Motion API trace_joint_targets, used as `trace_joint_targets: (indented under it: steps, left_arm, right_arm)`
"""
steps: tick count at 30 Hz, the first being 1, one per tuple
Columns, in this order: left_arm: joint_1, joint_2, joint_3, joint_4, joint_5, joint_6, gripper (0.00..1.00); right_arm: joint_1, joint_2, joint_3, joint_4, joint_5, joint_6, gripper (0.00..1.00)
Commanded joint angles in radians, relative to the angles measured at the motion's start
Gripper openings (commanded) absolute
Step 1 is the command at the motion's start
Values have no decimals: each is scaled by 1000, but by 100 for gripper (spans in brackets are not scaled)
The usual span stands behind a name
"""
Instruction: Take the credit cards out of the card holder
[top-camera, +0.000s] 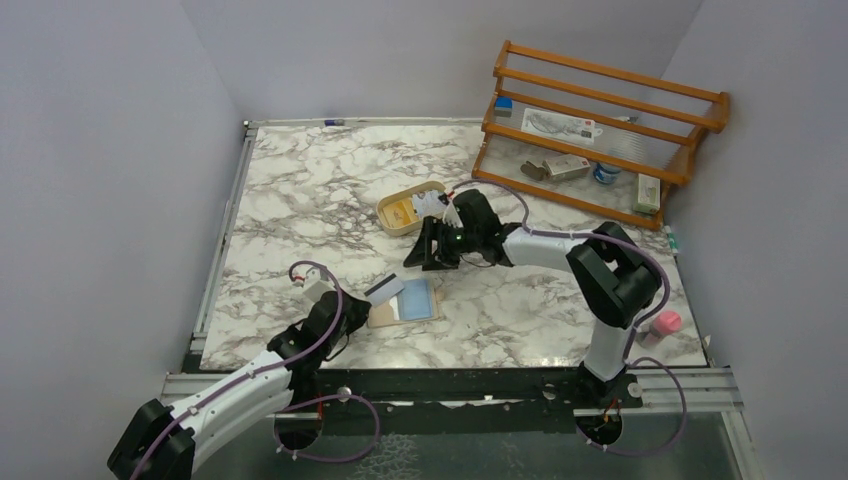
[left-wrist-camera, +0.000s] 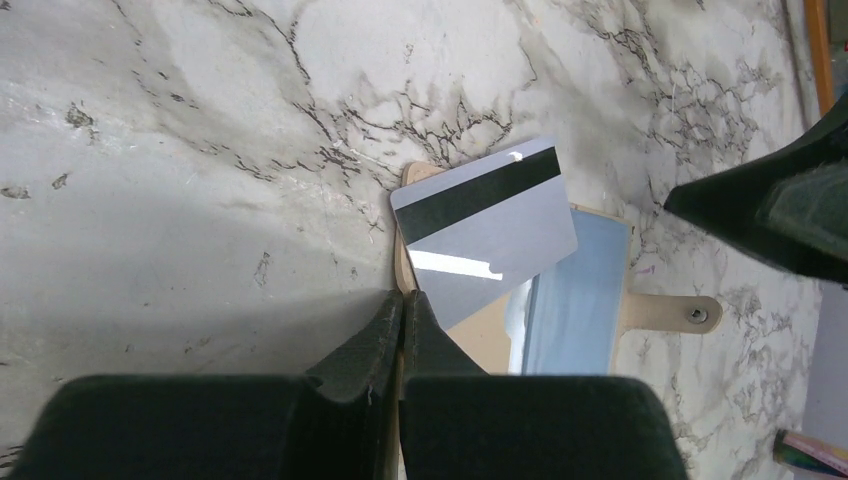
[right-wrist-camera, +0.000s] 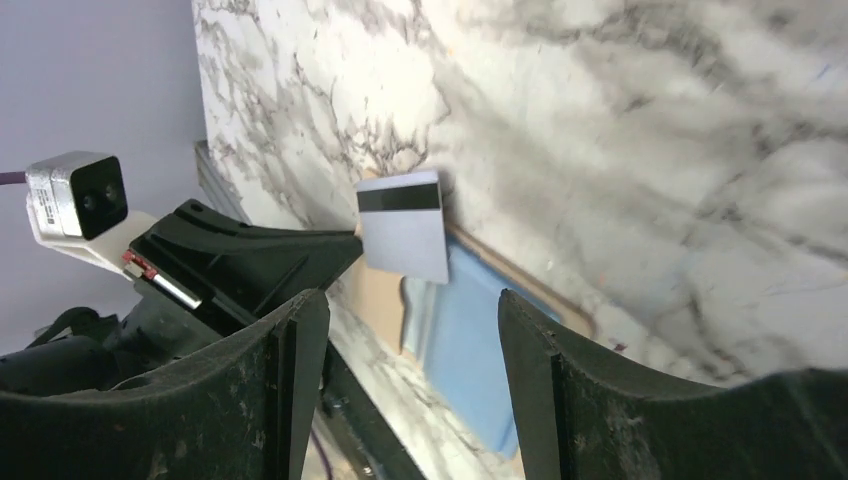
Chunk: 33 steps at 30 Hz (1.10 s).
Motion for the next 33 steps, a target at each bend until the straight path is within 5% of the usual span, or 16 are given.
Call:
trace_joint_targets:
  steps: [1, 12, 33]
  left_arm:
    - [3, 2, -6, -29, -9, 18, 0]
    - [3, 51, -2, 8, 4, 20, 0]
    - [4, 87, -2, 36, 11, 23, 0]
  right_arm:
    - [-25, 36, 98, -45, -18, -178, 68]
    - [-24, 205, 232, 3, -161, -240, 65]
    - [36, 312, 216, 130, -253, -165, 63]
